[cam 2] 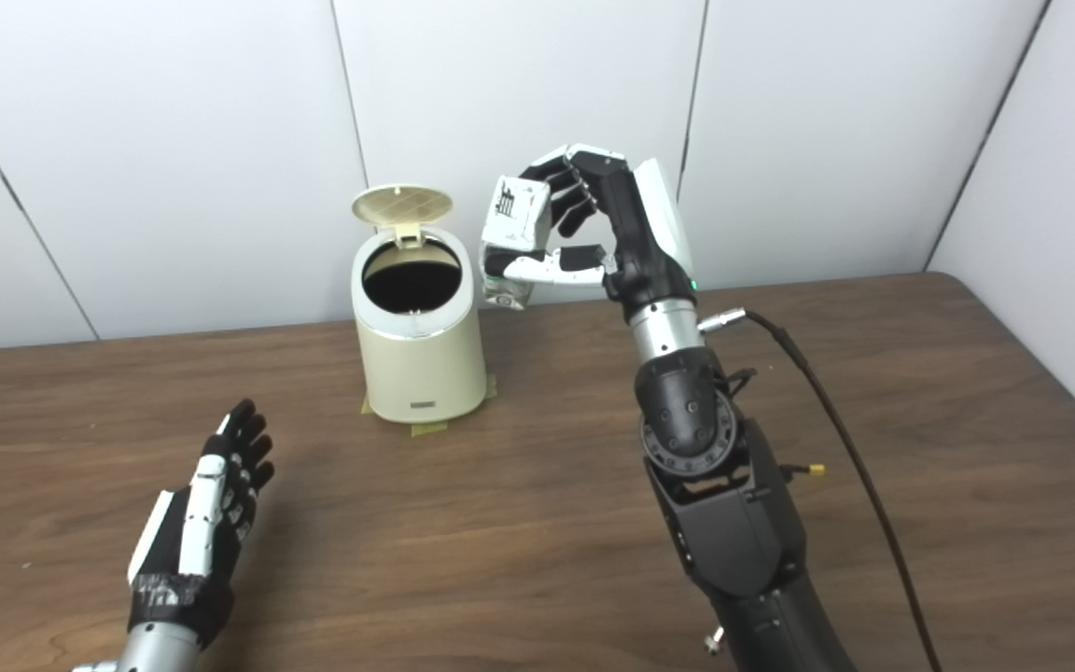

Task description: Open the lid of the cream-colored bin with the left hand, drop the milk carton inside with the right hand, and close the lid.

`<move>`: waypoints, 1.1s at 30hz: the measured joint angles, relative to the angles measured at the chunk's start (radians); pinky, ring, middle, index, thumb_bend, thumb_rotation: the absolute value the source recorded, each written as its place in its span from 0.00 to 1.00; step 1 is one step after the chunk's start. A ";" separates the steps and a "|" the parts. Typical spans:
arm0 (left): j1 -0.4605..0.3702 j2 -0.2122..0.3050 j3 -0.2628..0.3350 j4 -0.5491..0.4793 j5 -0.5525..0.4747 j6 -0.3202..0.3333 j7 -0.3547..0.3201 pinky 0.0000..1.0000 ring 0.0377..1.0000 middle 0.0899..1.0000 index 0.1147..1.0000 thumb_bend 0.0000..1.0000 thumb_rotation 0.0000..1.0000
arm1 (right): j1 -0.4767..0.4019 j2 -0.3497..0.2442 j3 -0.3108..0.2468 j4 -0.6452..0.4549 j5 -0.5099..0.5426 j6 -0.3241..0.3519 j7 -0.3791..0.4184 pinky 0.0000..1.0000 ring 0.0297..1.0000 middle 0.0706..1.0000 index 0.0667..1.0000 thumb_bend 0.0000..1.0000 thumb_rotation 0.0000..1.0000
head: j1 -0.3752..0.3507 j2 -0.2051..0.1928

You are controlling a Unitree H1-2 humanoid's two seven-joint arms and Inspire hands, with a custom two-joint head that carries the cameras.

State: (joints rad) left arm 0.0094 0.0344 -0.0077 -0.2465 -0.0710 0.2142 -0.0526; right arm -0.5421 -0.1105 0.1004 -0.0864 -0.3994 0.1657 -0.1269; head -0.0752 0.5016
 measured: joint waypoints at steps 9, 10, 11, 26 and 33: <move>0.009 -0.012 -0.024 0.004 0.021 -0.012 0.004 1.00 1.00 1.00 1.00 0.45 1.00 | -0.064 0.066 0.015 0.138 -0.005 -0.021 -0.004 0.34 0.39 0.46 0.45 0.52 0.00 | 0.046 -0.002; 0.009 -0.014 -0.028 0.007 0.024 -0.023 0.004 1.00 1.00 1.00 1.00 0.45 1.00 | -0.076 0.072 0.014 0.155 -0.010 -0.023 -0.017 0.33 0.39 0.46 0.45 0.52 0.00 | 0.046 -0.002; 0.009 -0.017 -0.032 0.009 0.028 -0.033 0.004 1.00 1.00 1.00 1.00 0.46 1.00 | -0.087 0.080 0.014 0.174 -0.015 -0.029 -0.032 0.33 0.39 0.46 0.45 0.52 0.00 | 0.061 -0.005; 0.022 -0.045 -0.069 0.023 0.076 -0.079 0.012 1.00 1.00 1.00 1.00 0.52 1.00 | -0.160 0.114 -0.002 0.366 0.003 -0.118 -0.088 0.34 0.39 0.47 0.45 0.52 0.00 | 0.121 -0.003; 0.033 -0.066 -0.073 0.022 0.078 -0.080 0.018 1.00 1.00 0.99 1.00 0.50 1.00 | -0.163 0.117 -0.004 0.404 0.007 -0.137 -0.110 0.34 0.39 0.47 0.45 0.52 0.00 | 0.130 0.002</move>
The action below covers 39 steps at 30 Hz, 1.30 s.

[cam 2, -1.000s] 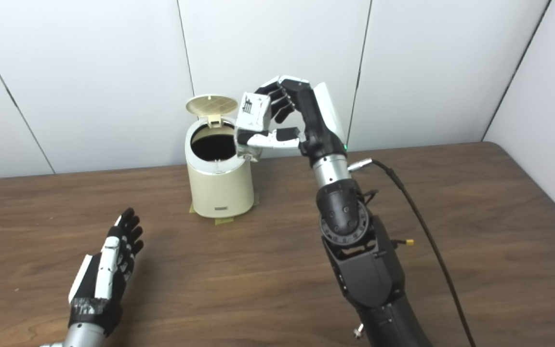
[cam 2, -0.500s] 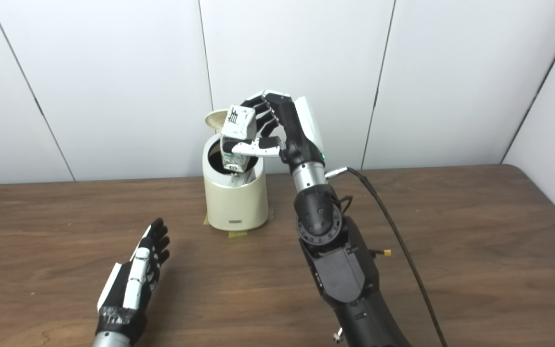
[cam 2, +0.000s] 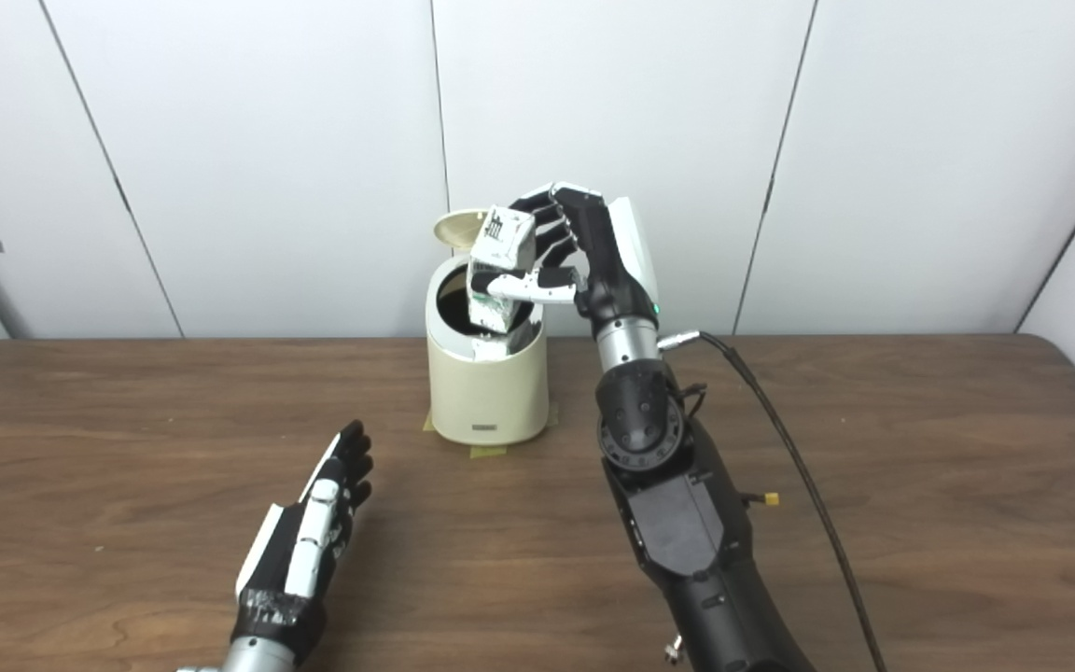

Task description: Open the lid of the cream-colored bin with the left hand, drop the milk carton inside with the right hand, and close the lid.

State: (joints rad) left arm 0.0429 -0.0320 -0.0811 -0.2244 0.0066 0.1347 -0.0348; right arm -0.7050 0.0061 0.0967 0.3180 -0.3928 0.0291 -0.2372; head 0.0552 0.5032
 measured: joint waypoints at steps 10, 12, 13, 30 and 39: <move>0.009 -0.011 -0.008 -0.007 0.007 0.000 0.010 1.00 1.00 0.98 1.00 0.52 1.00 | -0.018 0.009 0.002 0.093 -0.006 -0.075 -0.059 0.35 0.39 0.47 0.45 0.52 0.00 | 0.005 0.009; 0.010 -0.013 -0.011 -0.008 0.007 0.000 0.016 1.00 1.00 0.98 1.00 0.52 1.00 | -0.024 0.010 0.002 0.120 -0.006 -0.089 -0.070 0.36 0.39 0.47 0.45 0.52 0.00 | 0.003 0.012; 0.010 -0.014 -0.012 -0.009 0.006 0.000 0.019 1.00 1.00 0.98 1.00 0.53 1.00 | -0.024 0.011 0.002 0.131 -0.006 -0.097 -0.076 0.36 0.39 0.47 0.45 0.52 0.00 | 0.003 0.012; 0.014 -0.015 -0.032 -0.044 0.010 0.016 0.026 1.00 1.00 0.99 0.99 0.54 1.00 | -0.051 0.017 0.023 0.323 -0.031 -0.289 -0.215 0.30 0.35 0.48 0.45 0.52 0.00 | 0.017 0.034; 0.014 -0.016 -0.037 -0.064 0.017 0.040 0.026 1.00 1.00 0.98 0.98 0.54 1.00 | -0.055 0.011 0.026 0.345 -0.004 -0.308 -0.180 0.38 0.40 0.45 0.49 0.50 0.00 | 0.020 0.046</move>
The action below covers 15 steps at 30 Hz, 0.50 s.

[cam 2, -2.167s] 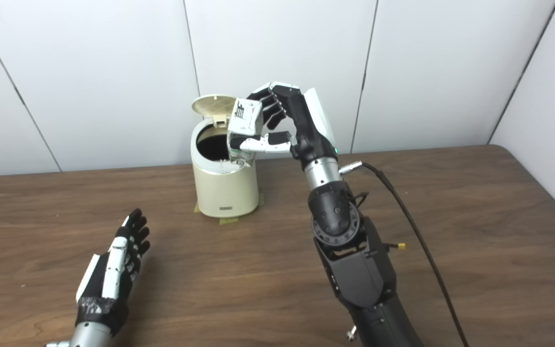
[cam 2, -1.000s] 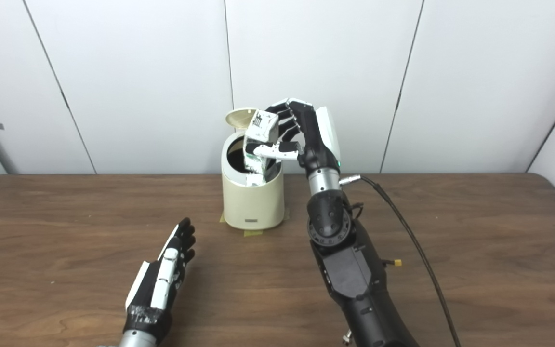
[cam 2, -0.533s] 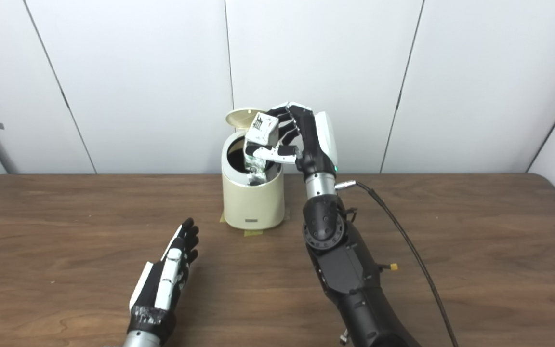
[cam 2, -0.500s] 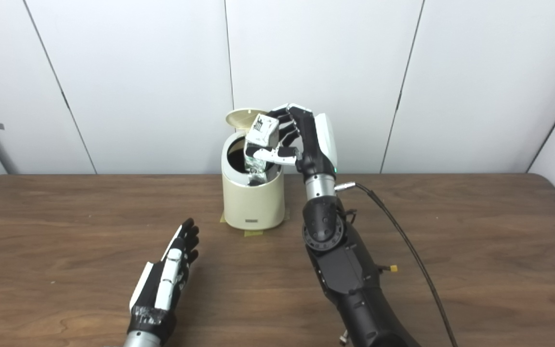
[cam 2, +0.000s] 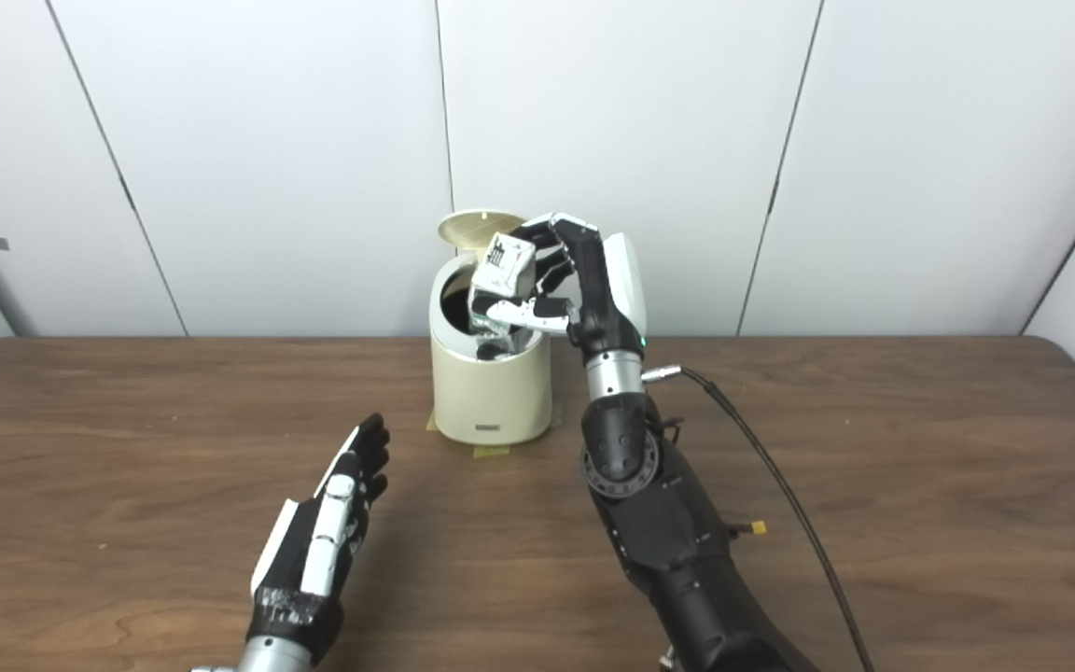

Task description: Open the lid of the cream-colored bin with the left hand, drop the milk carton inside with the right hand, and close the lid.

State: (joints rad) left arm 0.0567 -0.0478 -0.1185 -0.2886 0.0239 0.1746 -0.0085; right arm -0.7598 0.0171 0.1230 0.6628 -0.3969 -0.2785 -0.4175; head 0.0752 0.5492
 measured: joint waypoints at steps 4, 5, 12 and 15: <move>0.000 0.000 -0.001 0.002 0.013 0.000 0.000 1.00 1.00 0.98 0.97 0.55 1.00 | 0.000 -0.017 0.014 -0.028 -0.007 0.033 0.043 0.48 0.54 0.58 0.49 0.61 0.10 | 0.002 -0.006; 0.000 0.000 -0.001 0.002 0.014 0.000 0.000 1.00 1.00 0.98 0.97 0.55 1.00 | 0.000 -0.019 0.015 -0.037 -0.008 0.048 0.055 0.49 0.57 0.60 0.54 0.79 0.10 | 0.002 -0.006; 0.000 -0.001 -0.001 0.003 0.014 0.000 0.001 1.00 1.00 0.99 0.98 0.55 0.99 | 0.001 -0.031 0.035 -0.093 -0.032 0.129 0.099 0.57 0.65 0.66 0.62 1.00 0.14 | -0.011 -0.015; 0.000 0.001 -0.002 0.006 0.022 0.000 0.000 1.00 1.00 0.98 0.98 0.51 0.98 | 0.007 -0.035 0.036 -0.106 -0.034 0.155 0.113 0.58 0.65 0.66 0.62 1.00 0.17 | -0.015 -0.017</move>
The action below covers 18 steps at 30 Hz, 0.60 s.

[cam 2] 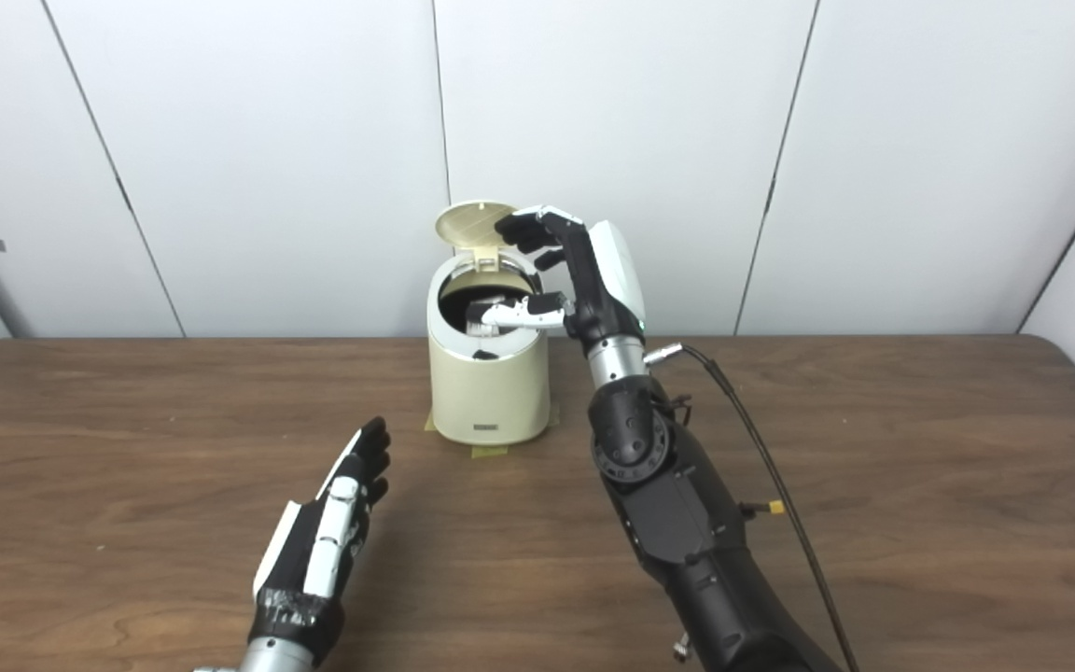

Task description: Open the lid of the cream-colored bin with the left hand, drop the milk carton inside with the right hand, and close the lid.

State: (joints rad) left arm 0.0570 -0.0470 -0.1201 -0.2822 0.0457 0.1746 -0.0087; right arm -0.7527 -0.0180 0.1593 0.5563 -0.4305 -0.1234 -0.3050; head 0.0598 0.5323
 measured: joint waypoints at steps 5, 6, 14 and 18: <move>-0.002 0.003 0.000 0.021 0.014 -0.002 0.000 1.00 1.00 0.97 0.99 0.50 0.98 | 0.010 -0.010 -0.001 -0.018 0.001 0.001 0.016 0.57 0.64 0.64 0.61 1.00 0.19 | 0.014 -0.023; -0.003 0.003 0.000 0.027 0.017 -0.002 0.000 1.00 1.00 0.97 0.99 0.51 0.98 | 0.010 -0.013 -0.003 -0.018 0.001 0.001 0.017 0.56 0.63 0.64 0.60 1.00 0.18 | 0.014 -0.023; -0.009 0.005 0.003 0.065 0.029 -0.036 0.000 1.00 1.00 0.97 1.00 0.53 0.98 | 0.023 -0.033 -0.014 -0.053 0.011 -0.001 0.025 0.52 0.56 0.55 0.53 0.98 0.08 | 0.026 -0.057; -0.014 0.005 0.017 0.091 0.027 -0.050 0.002 1.00 1.00 0.96 0.99 0.53 0.97 | 0.060 -0.032 -0.023 -0.120 0.011 0.003 0.025 0.41 0.46 0.45 0.47 0.58 0.03 | 0.034 -0.060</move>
State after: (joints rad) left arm 0.0429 -0.0421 -0.1030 -0.1909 0.0732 0.1248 -0.0072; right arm -0.6930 -0.0501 0.1359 0.4361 -0.4194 -0.1205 -0.2804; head 0.0935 0.4725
